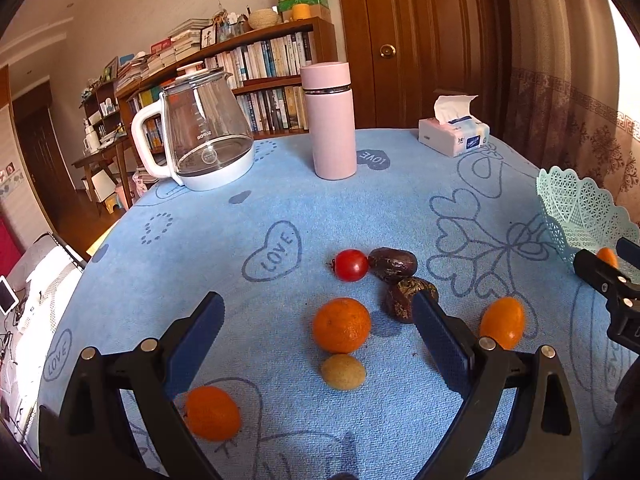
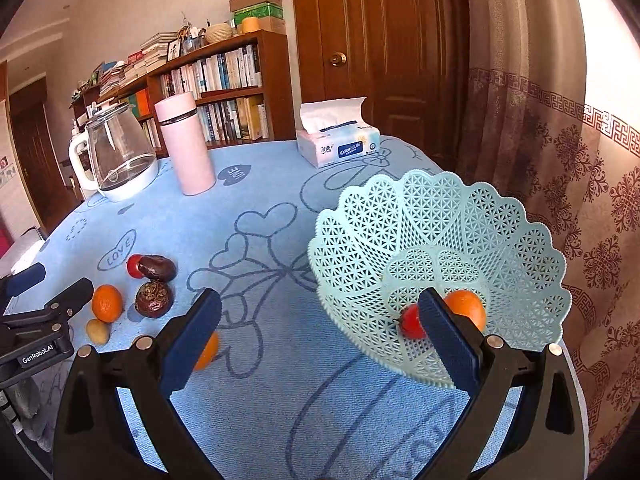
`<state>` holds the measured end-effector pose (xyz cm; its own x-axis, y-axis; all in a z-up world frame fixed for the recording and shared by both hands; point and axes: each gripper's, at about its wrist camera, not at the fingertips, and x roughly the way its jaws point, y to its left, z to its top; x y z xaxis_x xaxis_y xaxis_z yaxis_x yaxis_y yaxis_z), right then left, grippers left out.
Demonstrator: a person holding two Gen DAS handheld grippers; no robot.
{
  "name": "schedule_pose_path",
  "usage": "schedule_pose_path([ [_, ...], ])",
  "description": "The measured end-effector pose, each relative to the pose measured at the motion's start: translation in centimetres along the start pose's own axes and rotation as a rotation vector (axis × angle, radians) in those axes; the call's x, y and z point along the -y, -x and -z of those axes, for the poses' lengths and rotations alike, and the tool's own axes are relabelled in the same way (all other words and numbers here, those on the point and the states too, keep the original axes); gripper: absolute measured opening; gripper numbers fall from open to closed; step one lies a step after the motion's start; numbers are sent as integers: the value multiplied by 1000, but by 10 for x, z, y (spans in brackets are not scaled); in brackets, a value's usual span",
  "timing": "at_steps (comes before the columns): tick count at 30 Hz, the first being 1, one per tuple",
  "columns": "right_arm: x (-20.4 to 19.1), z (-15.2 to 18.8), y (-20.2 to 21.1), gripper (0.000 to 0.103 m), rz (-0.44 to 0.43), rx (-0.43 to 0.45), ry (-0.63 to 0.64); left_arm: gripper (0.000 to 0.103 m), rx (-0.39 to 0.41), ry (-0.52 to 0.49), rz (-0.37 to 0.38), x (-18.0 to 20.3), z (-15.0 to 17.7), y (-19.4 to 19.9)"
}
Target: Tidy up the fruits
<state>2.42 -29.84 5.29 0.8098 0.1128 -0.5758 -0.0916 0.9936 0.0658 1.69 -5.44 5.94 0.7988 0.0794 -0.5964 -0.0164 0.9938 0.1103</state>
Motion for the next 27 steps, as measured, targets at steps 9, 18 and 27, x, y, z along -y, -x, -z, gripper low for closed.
schedule_pose_path([
  [9,-53,0,-16,100,-30,-44,125,94,-17,26,-20,-17,5,-4],
  [18,-80,3,-25,100,7,-58,195,94,-33,44,-41,-27,9,-7],
  [27,-95,11,-35,100,5,-72,252,94,-50,45,-54,-30,12,-12],
])
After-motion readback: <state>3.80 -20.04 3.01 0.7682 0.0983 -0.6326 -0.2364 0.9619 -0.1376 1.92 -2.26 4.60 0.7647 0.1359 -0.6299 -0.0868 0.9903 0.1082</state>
